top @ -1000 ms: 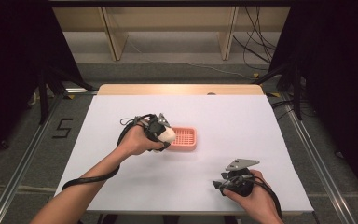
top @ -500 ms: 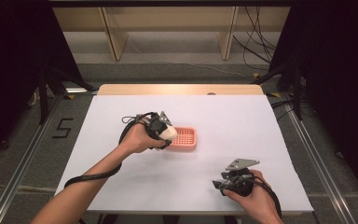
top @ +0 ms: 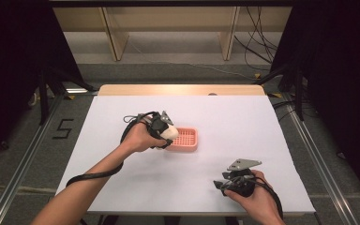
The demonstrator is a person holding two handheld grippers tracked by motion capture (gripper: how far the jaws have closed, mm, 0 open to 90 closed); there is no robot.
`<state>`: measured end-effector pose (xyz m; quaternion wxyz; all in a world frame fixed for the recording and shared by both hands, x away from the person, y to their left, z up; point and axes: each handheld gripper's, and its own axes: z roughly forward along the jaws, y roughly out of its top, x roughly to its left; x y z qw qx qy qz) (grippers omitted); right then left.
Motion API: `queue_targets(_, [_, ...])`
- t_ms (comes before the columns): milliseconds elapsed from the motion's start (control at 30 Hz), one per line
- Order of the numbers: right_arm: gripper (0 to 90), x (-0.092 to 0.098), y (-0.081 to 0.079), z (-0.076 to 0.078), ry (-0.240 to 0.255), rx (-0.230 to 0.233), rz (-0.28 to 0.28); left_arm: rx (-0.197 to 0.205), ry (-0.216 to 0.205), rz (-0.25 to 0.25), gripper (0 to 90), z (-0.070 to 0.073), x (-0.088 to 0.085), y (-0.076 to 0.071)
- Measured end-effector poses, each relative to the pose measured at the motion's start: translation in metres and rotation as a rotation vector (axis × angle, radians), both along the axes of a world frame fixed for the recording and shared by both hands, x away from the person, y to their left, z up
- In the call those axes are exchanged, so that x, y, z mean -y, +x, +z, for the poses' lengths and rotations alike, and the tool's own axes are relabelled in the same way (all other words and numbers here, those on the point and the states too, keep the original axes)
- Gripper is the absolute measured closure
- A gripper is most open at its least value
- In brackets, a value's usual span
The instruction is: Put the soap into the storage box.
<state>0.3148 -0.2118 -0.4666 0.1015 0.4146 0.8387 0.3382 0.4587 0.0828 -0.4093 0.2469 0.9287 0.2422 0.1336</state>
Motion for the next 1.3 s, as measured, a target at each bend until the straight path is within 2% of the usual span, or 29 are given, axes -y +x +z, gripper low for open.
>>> queue_targets(33, [51.1,0.000,0.000,0.000,0.001,0.002,0.000,0.003,-0.027,0.021,49.6,-0.002,0.001,-0.001])
queue_targets(200, [50.9,0.001,0.001,-0.001,-0.003,0.017,0.006,0.009,-0.023,0.012,49.6,-0.002,0.002,0.001])
queue_targets(233, [50.9,0.002,0.001,0.001,-0.015,0.005,0.014,0.011,0.007,-0.011,49.6,0.000,0.001,0.003])
queue_targets(367, [50.9,0.001,0.001,-0.001,-0.002,0.020,0.007,0.019,-0.020,0.005,49.6,-0.002,0.002,0.004])
queue_targets(433, [50.9,0.002,0.001,0.001,-0.013,0.013,0.013,0.012,-0.008,-0.004,49.6,0.000,0.002,0.005])
queue_targets(467, [50.9,0.002,0.001,0.001,-0.011,0.015,0.012,0.015,-0.024,0.010,49.6,-0.001,0.004,0.005])
queue_targets(500, [50.9,0.002,0.001,0.001,-0.011,0.015,0.012,0.015,-0.024,0.010,49.6,-0.001,0.004,0.005])
queue_targets(533, [50.8,0.002,0.001,0.001,-0.013,0.013,0.013,0.013,-0.004,-0.007,49.6,0.000,0.003,0.006])
queue_targets(567, [50.8,0.002,0.001,0.001,-0.013,0.012,0.013,0.023,-0.032,0.012,49.6,-0.002,0.005,0.005])
queue_targets(667, [50.7,0.001,0.000,0.002,-0.005,0.001,0.005,0.022,-0.026,0.010,49.6,-0.001,0.005,0.006])
queue_targets(900, [50.5,0.002,0.000,0.001,-0.010,0.016,0.012,0.019,-0.019,0.002,49.6,-0.002,0.007,0.008])
queue_targets(967, [50.3,0.001,0.000,0.002,-0.005,0.002,0.005,0.028,-0.045,0.018,49.6,-0.005,0.009,0.008])
queue_targets(1000, [50.3,0.002,0.000,0.001,-0.013,0.013,0.015,0.024,-0.033,0.012,49.6,-0.004,0.009,0.009])
queue_targets(1300, [50.1,0.002,0.000,0.000,-0.017,0.006,0.018,0.027,-0.036,0.015,49.6,-0.006,0.012,0.012])
